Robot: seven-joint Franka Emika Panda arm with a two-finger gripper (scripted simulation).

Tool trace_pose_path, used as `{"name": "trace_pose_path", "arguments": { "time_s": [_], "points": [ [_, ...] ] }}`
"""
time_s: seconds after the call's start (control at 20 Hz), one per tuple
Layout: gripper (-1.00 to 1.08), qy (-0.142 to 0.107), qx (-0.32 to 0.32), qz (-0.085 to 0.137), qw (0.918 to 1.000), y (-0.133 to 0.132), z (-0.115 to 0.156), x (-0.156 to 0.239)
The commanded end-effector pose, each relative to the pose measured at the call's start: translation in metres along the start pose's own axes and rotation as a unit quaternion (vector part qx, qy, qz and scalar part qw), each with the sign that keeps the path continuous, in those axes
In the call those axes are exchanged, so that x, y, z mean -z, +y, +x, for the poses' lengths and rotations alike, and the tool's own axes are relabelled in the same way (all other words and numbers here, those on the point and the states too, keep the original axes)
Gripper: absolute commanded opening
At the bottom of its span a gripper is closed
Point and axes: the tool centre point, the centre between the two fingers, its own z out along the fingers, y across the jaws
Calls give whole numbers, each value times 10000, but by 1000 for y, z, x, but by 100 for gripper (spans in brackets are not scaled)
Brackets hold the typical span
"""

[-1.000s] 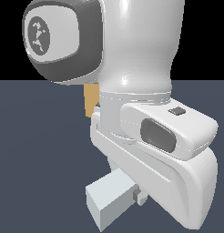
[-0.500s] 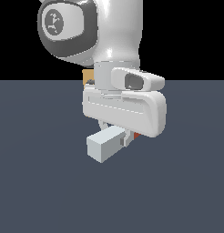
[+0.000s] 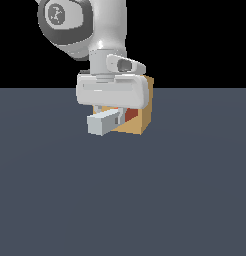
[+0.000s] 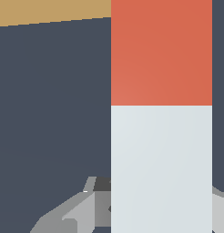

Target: Insert the peg into the horizontal hole in a box.

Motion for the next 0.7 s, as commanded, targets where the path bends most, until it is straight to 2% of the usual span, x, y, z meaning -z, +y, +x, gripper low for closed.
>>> {"name": "trace_pose_path", "arguments": {
  "time_s": [0.0, 0.25, 0.65],
  "points": [
    [-100, 8, 190, -18, 9998, -13, 8, 9],
    [-100, 10, 392, -16, 9992, -29, 17, 17],
    [-100, 6, 421, -3, 9991, -32, 18, 17]
  ]
}}
